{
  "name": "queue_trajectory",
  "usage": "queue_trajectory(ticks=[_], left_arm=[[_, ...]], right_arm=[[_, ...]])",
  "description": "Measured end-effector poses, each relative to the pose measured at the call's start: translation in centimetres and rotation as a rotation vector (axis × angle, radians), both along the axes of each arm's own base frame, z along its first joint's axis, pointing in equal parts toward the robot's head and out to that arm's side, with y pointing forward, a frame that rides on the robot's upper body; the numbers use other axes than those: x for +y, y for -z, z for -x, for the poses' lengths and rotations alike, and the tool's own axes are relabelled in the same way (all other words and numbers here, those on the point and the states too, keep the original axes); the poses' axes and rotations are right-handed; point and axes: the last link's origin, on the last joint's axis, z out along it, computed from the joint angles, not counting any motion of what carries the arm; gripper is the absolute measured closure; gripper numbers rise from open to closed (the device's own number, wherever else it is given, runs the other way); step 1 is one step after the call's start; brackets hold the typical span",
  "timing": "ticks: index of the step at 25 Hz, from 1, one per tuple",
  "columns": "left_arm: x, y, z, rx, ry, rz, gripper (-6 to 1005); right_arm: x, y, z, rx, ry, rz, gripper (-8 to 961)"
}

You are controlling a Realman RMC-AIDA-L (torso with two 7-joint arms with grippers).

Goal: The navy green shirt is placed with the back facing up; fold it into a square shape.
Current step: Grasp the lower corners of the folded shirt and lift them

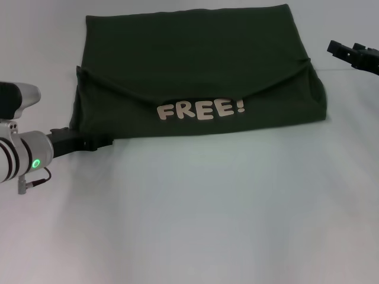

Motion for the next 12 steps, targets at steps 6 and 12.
queue_trajectory(ticks=[6, 12], left_arm=[[-0.06, -0.12, 0.22, 0.005, -0.004, -0.007, 174], [-0.05, -0.23, 0.33, 0.012, -0.003, -0.010, 243]], right_arm=[[-0.15, 0.01, -0.16, 0.006, 0.004, 0.002, 194], [-0.17, -0.01, -0.25, 0.005, 0.009, 0.000, 194]])
